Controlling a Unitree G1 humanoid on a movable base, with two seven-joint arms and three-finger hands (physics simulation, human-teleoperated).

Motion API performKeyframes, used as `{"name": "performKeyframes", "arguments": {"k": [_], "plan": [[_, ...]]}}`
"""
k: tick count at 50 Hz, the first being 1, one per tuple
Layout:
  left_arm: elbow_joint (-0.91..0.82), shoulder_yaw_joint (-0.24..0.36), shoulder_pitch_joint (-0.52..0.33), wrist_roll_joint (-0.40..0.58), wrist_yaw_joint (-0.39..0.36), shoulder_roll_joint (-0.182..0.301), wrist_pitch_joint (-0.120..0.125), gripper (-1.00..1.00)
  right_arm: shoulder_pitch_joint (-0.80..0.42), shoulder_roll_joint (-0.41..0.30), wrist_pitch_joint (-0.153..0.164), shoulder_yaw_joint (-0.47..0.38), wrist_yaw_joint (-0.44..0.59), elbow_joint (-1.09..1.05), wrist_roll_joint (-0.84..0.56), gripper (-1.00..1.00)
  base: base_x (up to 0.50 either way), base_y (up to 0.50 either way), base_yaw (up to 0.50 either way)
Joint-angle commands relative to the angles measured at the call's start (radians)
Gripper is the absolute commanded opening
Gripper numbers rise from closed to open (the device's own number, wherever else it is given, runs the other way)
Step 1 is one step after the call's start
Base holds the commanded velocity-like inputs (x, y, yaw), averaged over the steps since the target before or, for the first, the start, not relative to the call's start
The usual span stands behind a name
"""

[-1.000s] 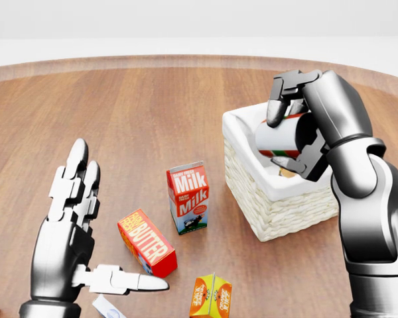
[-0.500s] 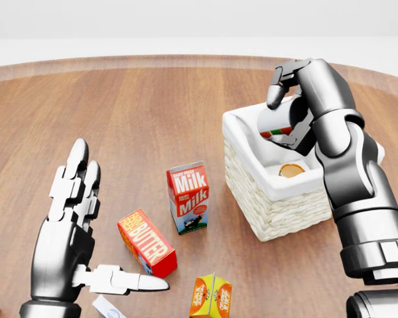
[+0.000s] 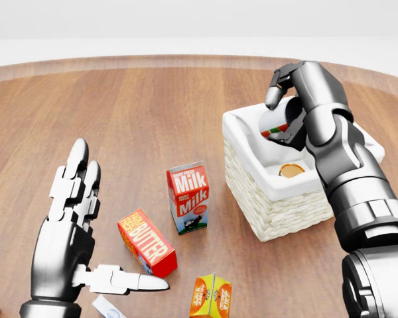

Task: Pick up the alphabet soup and the tomato sauce, and put them in the basket.

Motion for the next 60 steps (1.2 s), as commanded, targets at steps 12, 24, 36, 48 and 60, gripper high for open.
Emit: {"name": "performKeyframes", "arguments": {"k": [12,24,36,48,60], "plan": [[0.005,-0.002,0.004,0.015,-0.002,0.006,-0.002,1.00,-0.086,0.020,0.009,0.005,-0.074,0.157,-0.005,-1.00,0.00,0.00,0.00],[0.003,-0.002,0.004,0.017,-0.002,0.006,0.001,1.00,-0.086,0.028,0.026,0.001,-0.095,0.191,-0.031,-1.00,0.00,0.00,0.00],[0.012,-0.003,0.006,0.020,-0.002,0.006,-0.010,1.00,-0.097,0.017,0.061,-0.022,-0.088,0.212,-0.021,-1.00,0.00,0.00,0.00],[0.009,-0.003,0.005,0.019,-0.003,0.006,-0.006,1.00,-0.104,0.028,0.059,-0.013,-0.105,0.219,-0.051,-1.00,0.00,0.00,0.00],[0.007,-0.005,0.006,0.022,-0.002,0.006,-0.005,1.00,-0.090,0.019,0.073,-0.020,-0.110,0.224,-0.065,-1.00,0.00,0.00,0.00]]}}
